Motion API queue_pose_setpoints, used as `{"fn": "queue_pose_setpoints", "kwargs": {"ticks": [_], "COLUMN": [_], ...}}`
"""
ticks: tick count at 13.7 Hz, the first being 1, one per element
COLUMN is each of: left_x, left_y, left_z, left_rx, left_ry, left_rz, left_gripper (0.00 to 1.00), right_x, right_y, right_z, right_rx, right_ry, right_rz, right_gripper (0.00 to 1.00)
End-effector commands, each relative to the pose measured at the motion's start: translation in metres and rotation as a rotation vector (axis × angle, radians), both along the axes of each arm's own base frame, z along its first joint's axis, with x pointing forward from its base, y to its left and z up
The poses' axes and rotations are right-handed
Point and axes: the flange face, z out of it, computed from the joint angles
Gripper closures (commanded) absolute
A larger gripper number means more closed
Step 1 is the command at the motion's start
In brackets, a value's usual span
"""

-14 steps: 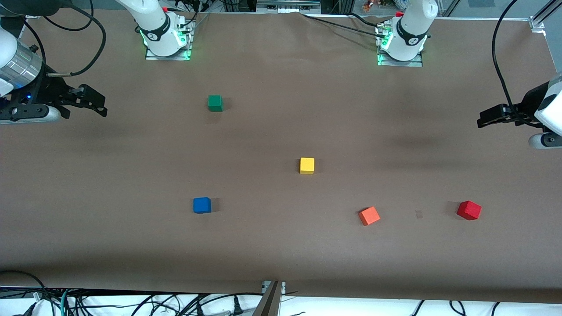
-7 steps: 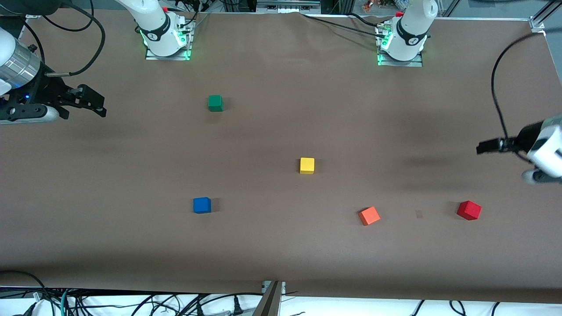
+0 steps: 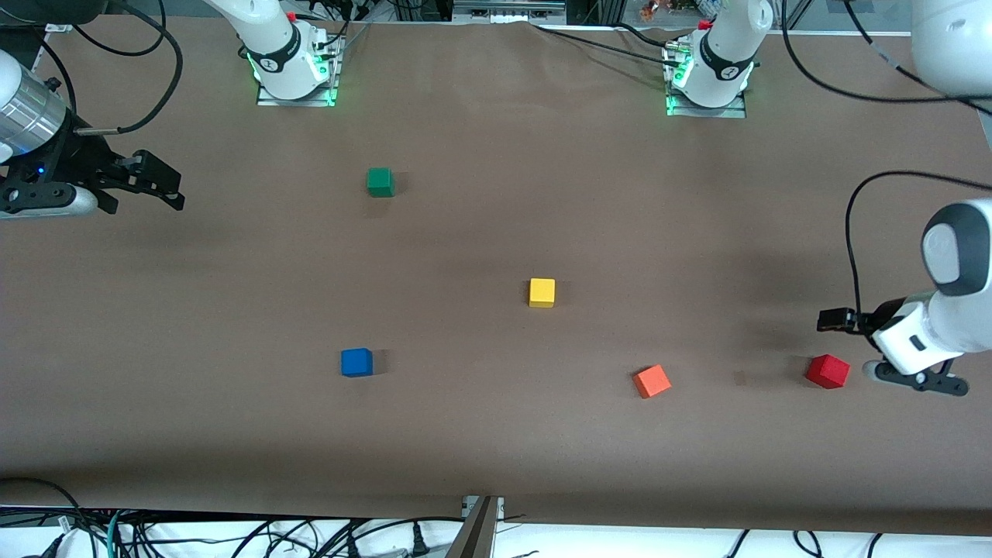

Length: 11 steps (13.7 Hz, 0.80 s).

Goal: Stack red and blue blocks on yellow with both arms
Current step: 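Move the left gripper down toward the red cube, then close the left gripper around the red cube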

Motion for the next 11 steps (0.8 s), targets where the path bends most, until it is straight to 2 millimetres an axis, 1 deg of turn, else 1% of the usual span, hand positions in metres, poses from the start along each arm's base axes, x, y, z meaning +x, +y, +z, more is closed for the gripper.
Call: {"fn": "queue_pose_setpoints", "kwargs": {"ticks": [1,2,4,6,9,11], "left_x": [0.010,0.009,0.006,0.006,0.004,0.002], "left_y": [0.025,0.032,0.043,0.052,0.056,0.060], "left_z": [-0.045,-0.062,-0.091,-0.112,-0.126,-0.135], "left_rx": [0.006,0.005,0.006,0.005,-0.005,-0.007], "left_ry": [-0.055,-0.068,-0.092,-0.108,-0.094,-0.096], "left_rz": [-0.152,-0.184,-0.221,-0.241,-0.244,-0.239], "left_gripper": [0.00,0.00,0.00,0.00,0.00,0.00], "right_x": [0.003,0.004,0.009,0.011,0.011,0.011], "right_y": [-0.002,-0.002,0.001,0.002,0.005,0.001], "right_z": [0.005,0.005,-0.004,-0.009,-0.008,-0.008], "right_rx": [-0.002,-0.002,-0.007,-0.005,-0.009,-0.007], "right_ry": [-0.010,-0.016,-0.004,0.005,0.002,0.005], "right_rz": [-0.008,-0.008,-0.003,-0.002,0.005,0.014], "right_gripper": [0.00,0.00,0.00,0.00,0.00,0.00]}}
